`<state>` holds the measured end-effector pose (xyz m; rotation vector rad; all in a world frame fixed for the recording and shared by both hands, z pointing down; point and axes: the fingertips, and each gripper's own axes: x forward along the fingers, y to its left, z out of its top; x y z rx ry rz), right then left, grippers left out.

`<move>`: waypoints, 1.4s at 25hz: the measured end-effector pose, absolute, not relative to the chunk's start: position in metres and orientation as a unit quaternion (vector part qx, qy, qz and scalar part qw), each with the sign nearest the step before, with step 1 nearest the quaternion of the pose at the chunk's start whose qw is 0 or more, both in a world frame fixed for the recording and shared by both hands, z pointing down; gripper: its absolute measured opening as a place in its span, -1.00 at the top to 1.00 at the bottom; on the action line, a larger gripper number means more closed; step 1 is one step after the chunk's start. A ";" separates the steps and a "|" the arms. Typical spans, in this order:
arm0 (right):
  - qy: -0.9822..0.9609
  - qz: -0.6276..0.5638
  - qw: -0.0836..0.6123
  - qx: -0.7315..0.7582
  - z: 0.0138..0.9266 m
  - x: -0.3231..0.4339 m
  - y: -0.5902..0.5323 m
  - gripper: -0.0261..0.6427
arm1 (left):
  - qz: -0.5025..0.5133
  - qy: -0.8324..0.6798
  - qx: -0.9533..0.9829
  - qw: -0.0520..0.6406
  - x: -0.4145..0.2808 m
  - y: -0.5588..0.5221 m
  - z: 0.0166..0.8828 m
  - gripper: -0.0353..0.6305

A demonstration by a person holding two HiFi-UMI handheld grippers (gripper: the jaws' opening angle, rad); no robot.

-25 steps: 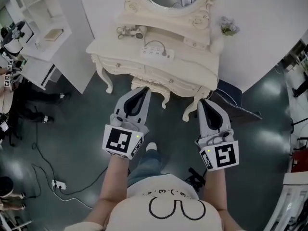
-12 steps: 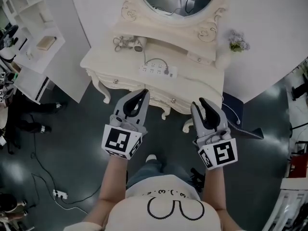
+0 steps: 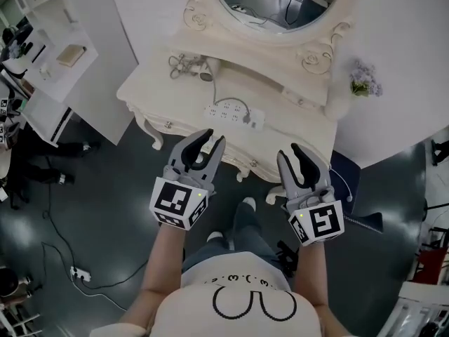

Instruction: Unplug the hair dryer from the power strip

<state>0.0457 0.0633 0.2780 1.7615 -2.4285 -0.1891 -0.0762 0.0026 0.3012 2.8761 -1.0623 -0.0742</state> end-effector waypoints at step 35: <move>-0.936 0.035 0.274 0.220 0.522 0.101 -0.141 0.43 | 0.163 -0.365 0.908 0.126 0.050 -0.135 0.483 -0.01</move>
